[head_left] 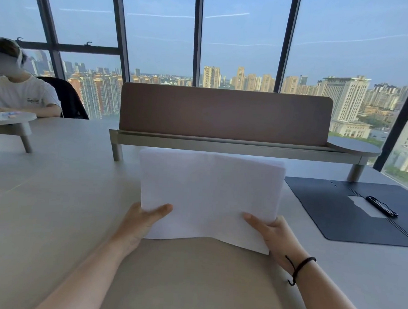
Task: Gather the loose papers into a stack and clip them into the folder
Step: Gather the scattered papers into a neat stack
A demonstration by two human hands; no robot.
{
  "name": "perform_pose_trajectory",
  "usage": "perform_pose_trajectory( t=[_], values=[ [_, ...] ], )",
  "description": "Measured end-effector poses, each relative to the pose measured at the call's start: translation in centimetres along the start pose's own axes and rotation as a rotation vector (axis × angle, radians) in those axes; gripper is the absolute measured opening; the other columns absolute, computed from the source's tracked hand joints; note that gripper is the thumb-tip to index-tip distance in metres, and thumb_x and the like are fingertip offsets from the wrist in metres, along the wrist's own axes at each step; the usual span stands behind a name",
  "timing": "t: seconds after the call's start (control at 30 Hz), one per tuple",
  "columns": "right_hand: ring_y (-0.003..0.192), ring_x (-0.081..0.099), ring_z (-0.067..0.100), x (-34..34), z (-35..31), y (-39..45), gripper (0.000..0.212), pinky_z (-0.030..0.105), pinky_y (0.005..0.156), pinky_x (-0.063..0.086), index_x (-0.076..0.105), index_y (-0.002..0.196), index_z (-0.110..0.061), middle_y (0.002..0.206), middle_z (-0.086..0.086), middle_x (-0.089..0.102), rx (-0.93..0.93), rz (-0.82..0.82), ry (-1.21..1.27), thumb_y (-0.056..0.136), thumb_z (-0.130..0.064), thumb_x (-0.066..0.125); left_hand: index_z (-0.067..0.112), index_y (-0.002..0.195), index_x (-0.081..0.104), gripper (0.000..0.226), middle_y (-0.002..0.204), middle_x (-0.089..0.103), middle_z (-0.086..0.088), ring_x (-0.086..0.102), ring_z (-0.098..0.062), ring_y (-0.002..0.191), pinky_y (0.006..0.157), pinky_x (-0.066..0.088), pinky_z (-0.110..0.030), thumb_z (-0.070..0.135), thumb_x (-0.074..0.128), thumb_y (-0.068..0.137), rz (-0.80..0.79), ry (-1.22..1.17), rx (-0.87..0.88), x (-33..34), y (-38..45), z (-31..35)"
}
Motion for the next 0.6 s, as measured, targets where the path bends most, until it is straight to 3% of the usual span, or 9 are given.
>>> perform_pose_trajectory(
  t=[0.13, 0.23, 0.33, 0.4, 0.5, 0.6],
  values=[
    [0.085, 0.077, 0.029, -0.8, -0.6, 0.2, 0.035, 0.037, 0.074, 0.063, 0.076, 0.101, 0.000, 0.097, 0.015, 0.080, 0.034, 0.035, -0.020, 0.087, -0.032, 0.072, 0.011, 0.103, 0.076, 0.050, 0.102, 0.080, -0.003, 0.074, -0.024, 0.102, 0.087, 0.057, -0.035, 0.037, 0.090, 0.063, 0.034, 0.015, -0.075, -0.2, -0.1, -0.2],
    [0.075, 0.076, 0.029, -1.9, -0.9, 0.6, 0.031, 0.037, 0.066, 0.063, 0.076, 0.099, -0.001, 0.093, 0.016, 0.080, 0.065, 0.049, -0.054, 0.092, -0.030, 0.068, 0.007, 0.103, 0.076, 0.077, 0.099, 0.080, -0.008, 0.077, -0.025, 0.091, 0.070, 0.061, -0.032, 0.054, 0.093, 0.043, 0.010, -0.001, -0.170, 0.5, -0.3, -0.2],
    [0.077, 0.076, 0.031, -3.4, -0.7, 0.9, 0.030, 0.041, 0.069, 0.063, 0.075, 0.102, -0.001, 0.097, 0.018, 0.079, 0.113, 0.059, -0.012, 0.092, -0.029, 0.068, 0.003, 0.111, 0.072, 0.039, 0.110, 0.076, -0.017, 0.076, -0.031, 0.093, 0.082, 0.059, -0.042, 0.030, 0.074, 0.082, -0.001, -0.084, -0.256, 1.9, -0.5, 0.5],
    [0.081, 0.076, 0.033, -4.7, -0.6, 1.0, 0.031, 0.043, 0.070, 0.064, 0.073, 0.106, 0.001, 0.101, 0.019, 0.078, 0.152, 0.062, 0.038, 0.093, -0.027, 0.068, 0.005, 0.120, 0.069, 0.031, 0.114, 0.075, -0.016, 0.073, -0.034, 0.101, 0.087, 0.057, -0.045, 0.021, 0.061, 0.094, -0.025, -0.117, -0.324, 3.4, -0.6, 0.7],
    [0.077, 0.075, 0.031, -7.1, -0.5, 1.1, 0.031, 0.037, 0.063, 0.061, 0.072, 0.109, 0.001, 0.101, 0.019, 0.078, 0.180, 0.078, 0.098, 0.093, -0.024, 0.067, 0.013, 0.123, 0.068, 0.034, 0.116, 0.076, -0.010, 0.074, -0.029, 0.102, 0.084, 0.055, -0.042, 0.031, 0.052, 0.099, -0.105, -0.233, -0.402, 6.8, -0.5, 1.2],
    [0.078, 0.072, 0.031, -10.3, -0.7, 0.8, 0.030, 0.039, 0.072, 0.057, 0.072, 0.108, 0.002, 0.099, 0.020, 0.078, 0.166, 0.134, 0.159, 0.093, -0.024, 0.067, 0.021, 0.105, 0.078, 0.040, 0.099, 0.079, -0.002, 0.076, -0.022, 0.082, 0.071, 0.054, -0.036, 0.049, 0.049, 0.098, -0.104, -0.416, -0.420, 10.8, 0.3, 1.0]
  ],
)
Point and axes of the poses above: each hand's wrist, its own y-axis towards the middle knuckle, its own x-axis out of the palm, z = x × y, the point moved 7 cm from there along y, towards the middle knuckle
